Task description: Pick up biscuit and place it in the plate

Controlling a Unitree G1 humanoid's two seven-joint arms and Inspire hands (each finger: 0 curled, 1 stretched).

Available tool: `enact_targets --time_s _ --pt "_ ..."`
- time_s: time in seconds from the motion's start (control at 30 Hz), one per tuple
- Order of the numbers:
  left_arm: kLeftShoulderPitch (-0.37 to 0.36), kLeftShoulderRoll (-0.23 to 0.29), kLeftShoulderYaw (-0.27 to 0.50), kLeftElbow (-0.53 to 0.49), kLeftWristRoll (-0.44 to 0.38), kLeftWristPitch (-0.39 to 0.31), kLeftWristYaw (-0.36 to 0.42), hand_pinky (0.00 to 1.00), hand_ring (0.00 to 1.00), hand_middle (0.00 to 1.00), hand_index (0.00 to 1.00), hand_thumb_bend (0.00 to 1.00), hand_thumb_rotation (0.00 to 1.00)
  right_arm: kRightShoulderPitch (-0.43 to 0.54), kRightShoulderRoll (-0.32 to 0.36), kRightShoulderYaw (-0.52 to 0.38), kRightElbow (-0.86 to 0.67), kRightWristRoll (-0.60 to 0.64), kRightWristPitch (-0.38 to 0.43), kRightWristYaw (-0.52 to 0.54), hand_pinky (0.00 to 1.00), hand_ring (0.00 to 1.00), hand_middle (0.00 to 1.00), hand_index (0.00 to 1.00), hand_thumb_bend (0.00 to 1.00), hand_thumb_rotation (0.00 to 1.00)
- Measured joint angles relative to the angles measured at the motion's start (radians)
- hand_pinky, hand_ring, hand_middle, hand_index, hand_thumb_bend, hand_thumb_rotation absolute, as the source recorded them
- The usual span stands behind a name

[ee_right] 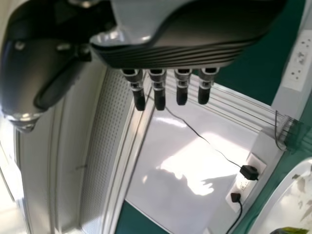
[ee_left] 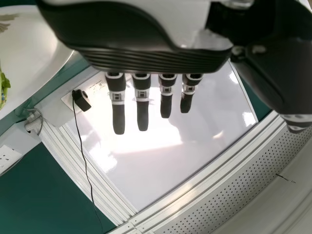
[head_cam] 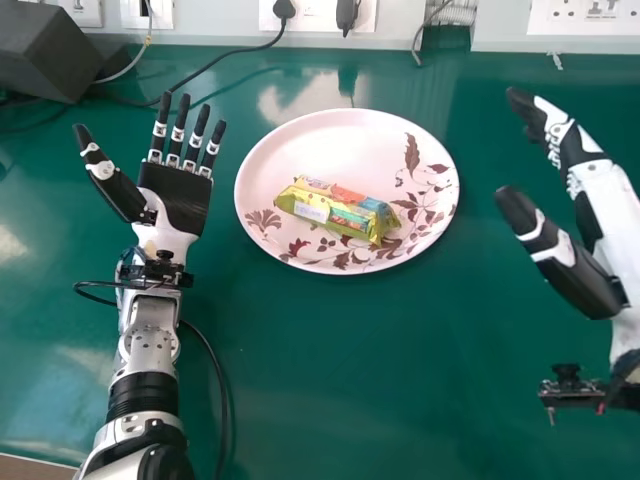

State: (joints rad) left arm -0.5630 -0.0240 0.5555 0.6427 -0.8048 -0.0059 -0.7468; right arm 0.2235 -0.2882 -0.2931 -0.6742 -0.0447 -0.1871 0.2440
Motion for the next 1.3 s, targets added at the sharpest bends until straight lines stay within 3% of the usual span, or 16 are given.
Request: enact_targets --time_s 0.13,0.57,1.3 --pt "-0.002 0.001 0.000 0.006 0.000 -0.008 -0.001 0.76 0.86 0.98 1.00 1.00 0.86 0.000 0.010 0.001 0.045 0.037 -0.050 -0.001 1.00 1.00 1.00 1.00 1.00 0.67" --pt "-0.017 0.009 0.000 0.040 0.000 -0.017 -0.003 0.75 0.85 0.98 1.00 1.00 0.82 -0.001 0.069 0.023 0.186 0.303 -0.171 0.029 1.00 1.00 1.00 1.00 1.00 0.68" --pt "-0.024 0.016 0.001 0.055 0.000 -0.004 -0.018 0.71 0.82 0.96 1.00 1.00 0.84 0.030 0.142 0.042 0.255 0.543 -0.224 0.111 1.00 1.00 1.00 1.00 1.00 0.67"
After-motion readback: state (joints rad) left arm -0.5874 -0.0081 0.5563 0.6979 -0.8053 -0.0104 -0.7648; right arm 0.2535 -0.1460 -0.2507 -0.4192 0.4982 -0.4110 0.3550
